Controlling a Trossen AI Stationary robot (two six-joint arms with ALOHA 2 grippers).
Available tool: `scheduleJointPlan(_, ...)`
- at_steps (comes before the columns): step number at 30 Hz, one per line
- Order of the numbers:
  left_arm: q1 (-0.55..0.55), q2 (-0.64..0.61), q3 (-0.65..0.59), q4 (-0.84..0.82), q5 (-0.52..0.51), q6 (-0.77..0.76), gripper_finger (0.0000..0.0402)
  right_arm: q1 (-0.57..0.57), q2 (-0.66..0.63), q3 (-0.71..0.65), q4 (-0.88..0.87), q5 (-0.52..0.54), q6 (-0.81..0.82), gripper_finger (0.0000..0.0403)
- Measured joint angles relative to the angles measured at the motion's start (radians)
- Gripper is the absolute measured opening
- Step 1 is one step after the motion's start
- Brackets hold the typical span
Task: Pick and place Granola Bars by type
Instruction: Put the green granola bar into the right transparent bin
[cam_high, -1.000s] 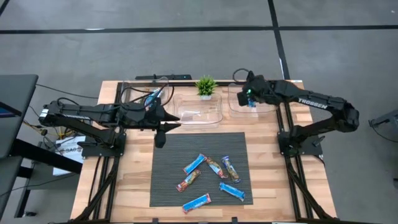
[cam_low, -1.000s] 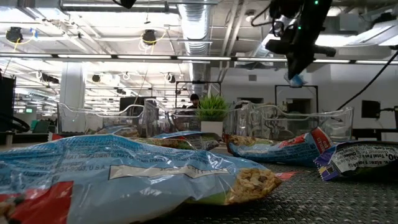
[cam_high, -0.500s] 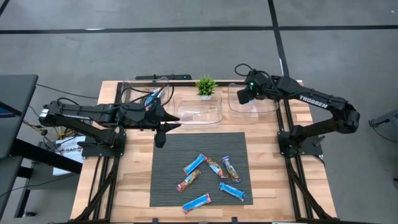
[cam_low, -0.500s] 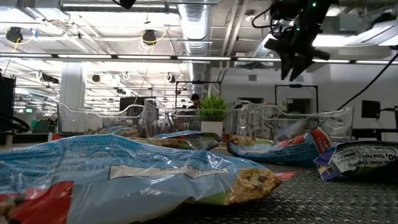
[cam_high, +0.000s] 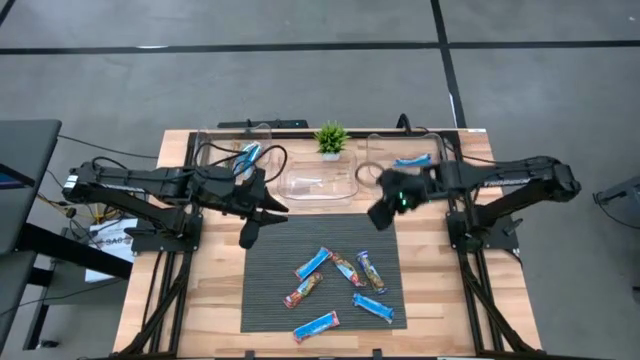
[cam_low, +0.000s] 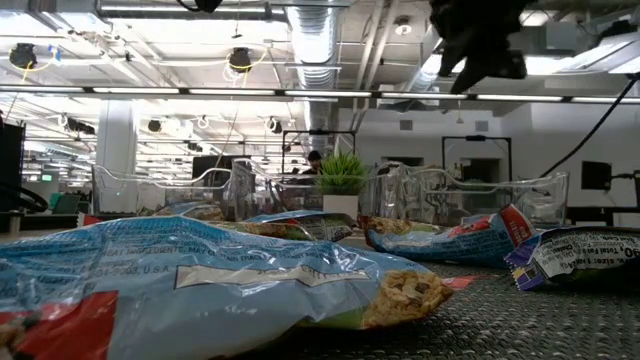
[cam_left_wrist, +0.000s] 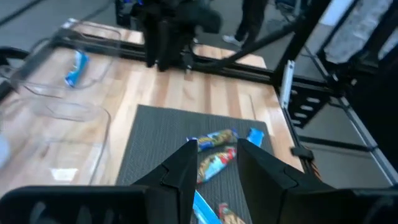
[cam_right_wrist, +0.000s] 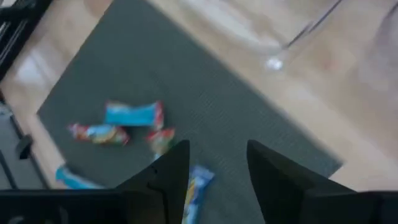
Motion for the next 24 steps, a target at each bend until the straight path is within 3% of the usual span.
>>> scheduleJointPlan(5, 0.000, 0.000, 0.000, -0.048, 0.012, 0.000, 0.0104, 0.172, 0.063, 0.000, -0.024, 0.042, 0.219, 0.0137)
scheduleJointPlan(11, 0.000, 0.000, 0.000, -0.076, 0.012, 0.021, 0.0104, 0.306, 0.214, 0.000, 0.005, -0.014, 0.359, 0.0138)
scheduleJointPlan(18, 0.000, 0.000, 0.000, -0.089, 0.030, 0.025, 0.0104, 0.381, 0.344, 0.001, 0.021, -0.014, 0.475, 0.0157)
scheduleJointPlan(24, 0.000, 0.000, 0.000, -0.107, 0.031, 0.027, 0.0104, 0.383, 0.420, 0.002, 0.046, -0.027, 0.470, 0.0195)
